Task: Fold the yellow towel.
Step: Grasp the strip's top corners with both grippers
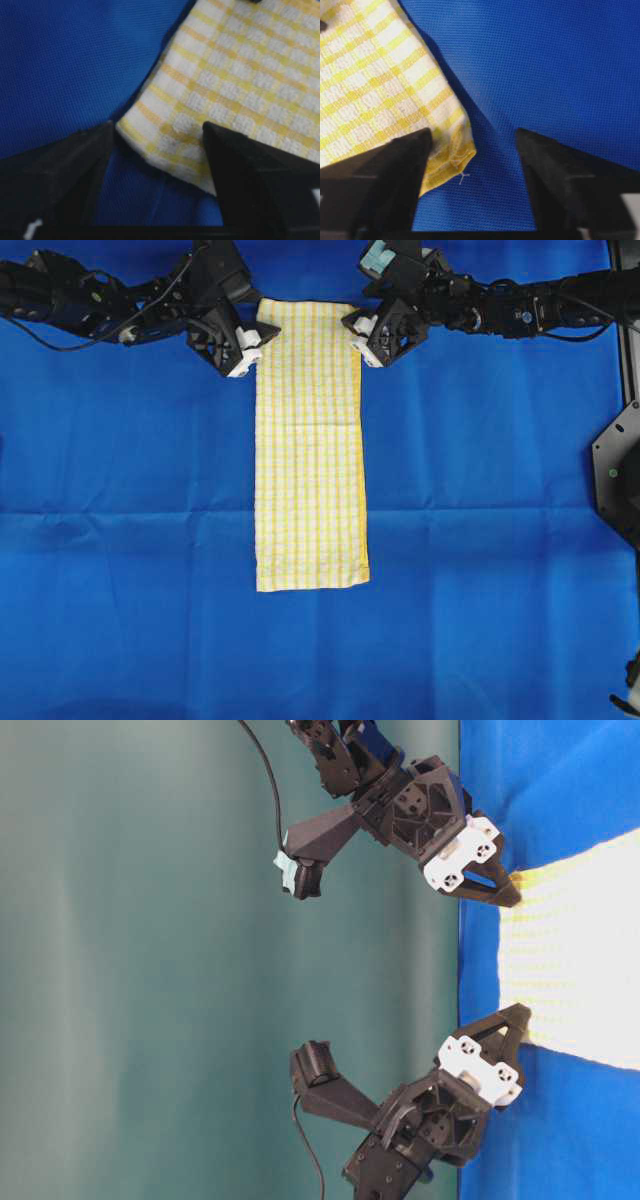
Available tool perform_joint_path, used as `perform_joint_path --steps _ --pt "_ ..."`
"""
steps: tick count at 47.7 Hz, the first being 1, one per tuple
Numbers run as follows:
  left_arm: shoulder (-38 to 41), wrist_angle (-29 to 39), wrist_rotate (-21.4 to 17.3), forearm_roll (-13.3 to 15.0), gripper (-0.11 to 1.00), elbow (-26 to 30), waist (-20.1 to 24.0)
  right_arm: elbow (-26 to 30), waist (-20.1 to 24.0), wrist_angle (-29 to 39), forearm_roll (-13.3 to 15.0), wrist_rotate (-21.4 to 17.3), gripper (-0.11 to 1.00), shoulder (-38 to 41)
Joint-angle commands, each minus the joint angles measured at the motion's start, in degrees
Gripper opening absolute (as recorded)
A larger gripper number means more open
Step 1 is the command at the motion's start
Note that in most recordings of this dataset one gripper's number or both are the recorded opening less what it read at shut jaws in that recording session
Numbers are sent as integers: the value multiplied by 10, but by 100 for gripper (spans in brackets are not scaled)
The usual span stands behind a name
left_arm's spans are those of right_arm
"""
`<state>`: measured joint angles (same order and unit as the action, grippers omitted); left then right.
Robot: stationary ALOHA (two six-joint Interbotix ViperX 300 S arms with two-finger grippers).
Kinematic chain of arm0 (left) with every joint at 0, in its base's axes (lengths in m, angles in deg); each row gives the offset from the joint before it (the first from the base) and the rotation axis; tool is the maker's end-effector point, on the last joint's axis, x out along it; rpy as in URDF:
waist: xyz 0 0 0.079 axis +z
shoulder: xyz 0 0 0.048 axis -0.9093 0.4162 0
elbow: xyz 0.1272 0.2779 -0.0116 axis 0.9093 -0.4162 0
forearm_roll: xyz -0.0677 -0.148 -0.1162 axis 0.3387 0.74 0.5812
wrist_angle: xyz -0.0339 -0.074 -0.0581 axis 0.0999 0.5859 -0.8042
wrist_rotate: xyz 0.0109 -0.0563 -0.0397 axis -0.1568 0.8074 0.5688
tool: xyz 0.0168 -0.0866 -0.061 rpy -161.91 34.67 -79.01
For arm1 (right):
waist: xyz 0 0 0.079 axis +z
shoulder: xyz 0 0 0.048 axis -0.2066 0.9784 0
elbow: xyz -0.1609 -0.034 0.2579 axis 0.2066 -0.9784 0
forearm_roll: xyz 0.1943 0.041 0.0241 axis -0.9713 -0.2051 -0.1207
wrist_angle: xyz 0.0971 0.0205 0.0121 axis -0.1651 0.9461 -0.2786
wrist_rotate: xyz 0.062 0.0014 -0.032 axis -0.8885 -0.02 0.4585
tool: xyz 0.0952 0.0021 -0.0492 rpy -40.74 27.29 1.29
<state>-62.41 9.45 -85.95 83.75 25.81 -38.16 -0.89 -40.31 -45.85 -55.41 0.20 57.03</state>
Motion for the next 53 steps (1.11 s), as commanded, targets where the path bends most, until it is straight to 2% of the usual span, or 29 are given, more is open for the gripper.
perform_joint_path --steps 1,8,10,12,31,45,53 --pt "-2 -5 -3 -2 57 14 8 6 4 -6 -5 -1 54 -7" --pt "14 -5 -37 -3 23 21 10 5 10 -8 -6 -1 16 -7" --pt "15 -5 -44 -3 14 22 9 5 10 -10 -6 -1 7 -7" --pt "15 -5 -49 -3 7 23 7 4 10 -10 -7 -1 5 -7" --pt "0 0 -50 -2 6 21 -4 6 9 -12 -7 1 5 -11" --pt "-58 21 -55 -2 6 13 -7 -5 10 -10 -5 4 5 -58" --pt "-64 21 -57 -2 6 13 -12 -11 10 -8 -5 3 5 -71"
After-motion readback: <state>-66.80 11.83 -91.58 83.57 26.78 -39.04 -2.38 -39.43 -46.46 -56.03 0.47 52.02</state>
